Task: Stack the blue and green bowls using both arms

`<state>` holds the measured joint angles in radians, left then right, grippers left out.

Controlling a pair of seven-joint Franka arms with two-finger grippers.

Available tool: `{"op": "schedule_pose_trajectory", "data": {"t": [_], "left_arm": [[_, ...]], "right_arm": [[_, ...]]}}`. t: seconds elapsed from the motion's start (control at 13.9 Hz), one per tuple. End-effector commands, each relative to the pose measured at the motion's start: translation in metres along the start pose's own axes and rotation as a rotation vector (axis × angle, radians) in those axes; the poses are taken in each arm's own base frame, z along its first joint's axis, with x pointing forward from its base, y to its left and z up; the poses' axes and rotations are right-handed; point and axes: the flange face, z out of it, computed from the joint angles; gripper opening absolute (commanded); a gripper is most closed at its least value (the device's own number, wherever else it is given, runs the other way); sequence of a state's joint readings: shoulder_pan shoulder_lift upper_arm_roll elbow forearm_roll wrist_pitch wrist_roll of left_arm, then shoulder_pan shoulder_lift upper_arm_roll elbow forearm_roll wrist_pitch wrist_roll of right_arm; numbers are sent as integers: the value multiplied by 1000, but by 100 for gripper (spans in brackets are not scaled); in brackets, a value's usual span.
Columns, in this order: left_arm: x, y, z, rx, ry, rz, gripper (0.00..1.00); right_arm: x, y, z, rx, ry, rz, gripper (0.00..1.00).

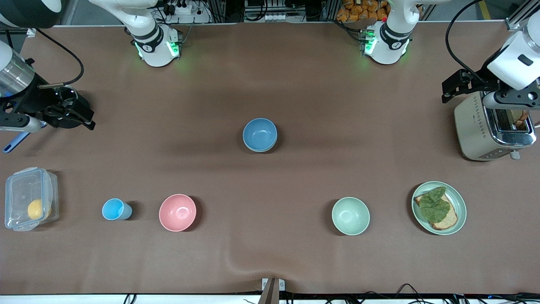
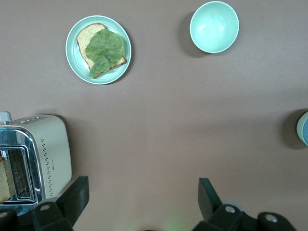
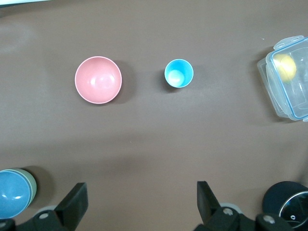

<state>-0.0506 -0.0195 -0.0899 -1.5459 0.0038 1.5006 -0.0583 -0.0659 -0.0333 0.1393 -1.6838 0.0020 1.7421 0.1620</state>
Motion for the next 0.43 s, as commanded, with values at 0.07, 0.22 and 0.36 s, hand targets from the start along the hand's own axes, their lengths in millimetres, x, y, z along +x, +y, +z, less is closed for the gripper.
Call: {"op": "schedule_pose_trajectory", "data": {"t": [0.07,0.22,0.36], "left_arm": [[1,0,-1,-2,6,21,100],[0,0,-2,-2,6,21,100],[0,0,-2,-2,6,21,100]], "right_arm": [[-7,-6,-19,-21,26,-25,100],[-5,-5,-21,-19,30,-26,100],[-5,-6,-20,-19,28,-26,100]]}}
